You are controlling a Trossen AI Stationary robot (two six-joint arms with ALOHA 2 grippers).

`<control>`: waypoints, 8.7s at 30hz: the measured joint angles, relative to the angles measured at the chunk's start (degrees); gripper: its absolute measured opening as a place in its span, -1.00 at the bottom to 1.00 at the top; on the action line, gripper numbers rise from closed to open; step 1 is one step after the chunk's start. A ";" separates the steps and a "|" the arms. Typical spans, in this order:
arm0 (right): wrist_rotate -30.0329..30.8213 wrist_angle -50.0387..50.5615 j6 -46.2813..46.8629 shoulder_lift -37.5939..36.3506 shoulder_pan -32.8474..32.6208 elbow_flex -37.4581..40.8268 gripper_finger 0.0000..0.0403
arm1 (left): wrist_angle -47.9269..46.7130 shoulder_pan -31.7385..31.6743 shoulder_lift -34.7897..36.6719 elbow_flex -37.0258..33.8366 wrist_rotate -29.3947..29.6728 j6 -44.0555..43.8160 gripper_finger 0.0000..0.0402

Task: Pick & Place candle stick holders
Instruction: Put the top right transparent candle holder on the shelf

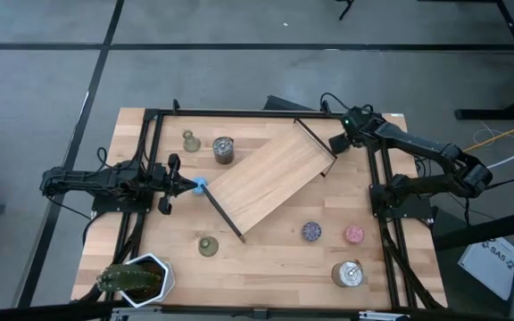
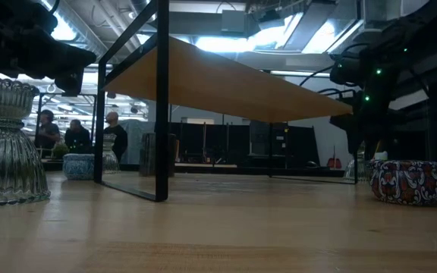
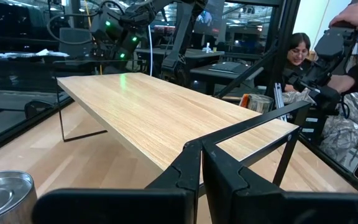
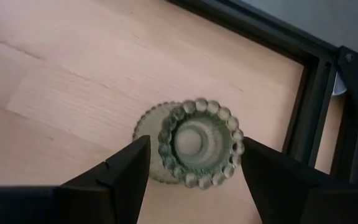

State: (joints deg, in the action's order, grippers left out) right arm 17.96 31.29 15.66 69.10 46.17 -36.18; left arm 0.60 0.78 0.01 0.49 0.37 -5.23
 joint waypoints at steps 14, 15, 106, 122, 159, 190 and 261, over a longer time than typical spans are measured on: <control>0.00 -1.55 -0.02 0.00 0.00 0.00 -0.04 | 0.00 -0.01 0.00 0.00 0.00 0.00 -0.95; 0.00 -1.55 -0.02 0.00 0.00 0.00 -0.06 | 0.00 0.00 0.00 0.00 -0.01 0.00 -0.95; -18.36 26.69 -14.69 5.24 -19.96 -49.92 -0.11 | 0.00 -0.01 0.00 0.00 0.00 0.00 -0.94; -18.14 26.36 -16.67 16.33 -23.15 -50.70 -0.11 | 0.00 0.00 0.00 0.00 0.01 0.00 -0.94; -8.96 22.93 -19.45 18.01 -27.54 -48.98 -0.11 | 0.00 -0.01 0.00 0.00 0.00 -0.01 -0.94; -7.45 22.64 -17.81 17.97 -25.27 -46.80 -0.11 | 0.02 -0.02 0.00 0.01 -0.01 -0.01 -0.95; -13.68 22.46 -23.65 18.10 -30.25 -51.30 -0.11 | 0.01 -0.01 0.00 0.00 0.00 -0.01 -0.94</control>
State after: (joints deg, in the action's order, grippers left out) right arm 4.27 53.75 -7.99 87.20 15.93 -87.48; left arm 0.61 0.77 0.01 0.49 0.37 -5.25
